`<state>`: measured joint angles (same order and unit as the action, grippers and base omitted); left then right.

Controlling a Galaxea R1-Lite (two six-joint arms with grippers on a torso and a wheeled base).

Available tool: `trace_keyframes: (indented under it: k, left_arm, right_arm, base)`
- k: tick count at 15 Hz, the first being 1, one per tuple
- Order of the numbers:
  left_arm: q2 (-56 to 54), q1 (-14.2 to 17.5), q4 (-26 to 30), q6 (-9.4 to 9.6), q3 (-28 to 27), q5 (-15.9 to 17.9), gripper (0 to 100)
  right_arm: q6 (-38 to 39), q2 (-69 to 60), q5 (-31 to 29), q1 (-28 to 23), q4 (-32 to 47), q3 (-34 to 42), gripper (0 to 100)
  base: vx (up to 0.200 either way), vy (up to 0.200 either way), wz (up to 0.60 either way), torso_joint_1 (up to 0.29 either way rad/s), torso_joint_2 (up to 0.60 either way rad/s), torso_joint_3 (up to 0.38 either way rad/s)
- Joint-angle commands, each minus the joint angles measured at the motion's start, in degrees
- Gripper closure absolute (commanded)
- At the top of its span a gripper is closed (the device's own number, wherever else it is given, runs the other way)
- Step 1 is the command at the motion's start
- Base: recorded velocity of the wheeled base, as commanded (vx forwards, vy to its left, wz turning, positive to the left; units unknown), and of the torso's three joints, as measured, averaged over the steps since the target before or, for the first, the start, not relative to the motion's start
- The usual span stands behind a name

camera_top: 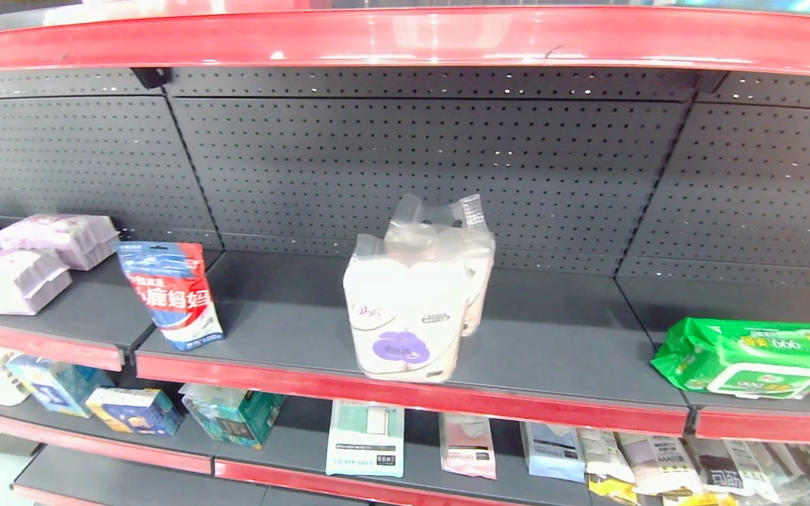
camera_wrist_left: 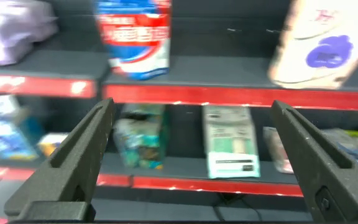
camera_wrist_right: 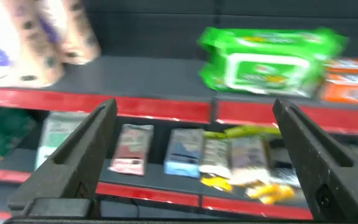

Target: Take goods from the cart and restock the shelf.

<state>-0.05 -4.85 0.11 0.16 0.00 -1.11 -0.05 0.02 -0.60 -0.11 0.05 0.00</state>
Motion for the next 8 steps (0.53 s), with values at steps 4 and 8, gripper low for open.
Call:
trace_keyframes:
  k: [4,8]
  left_arm:
    - [0.0,0.0,0.0,0.02,0.0,0.0,0]
    - [0.0,0.0,0.0,0.02,0.0,0.0,0]
  right_arm:
    - [0.0,0.1,0.0,0.0,0.0,0.0,0]
    - [0.0,0.1,-0.1,0.0,0.0,0.0,0]
  base:
    - [0.0,0.0,-0.6,0.012,0.0,0.001]
    - [0.0,0.0,-0.6,0.004,0.0,0.005]
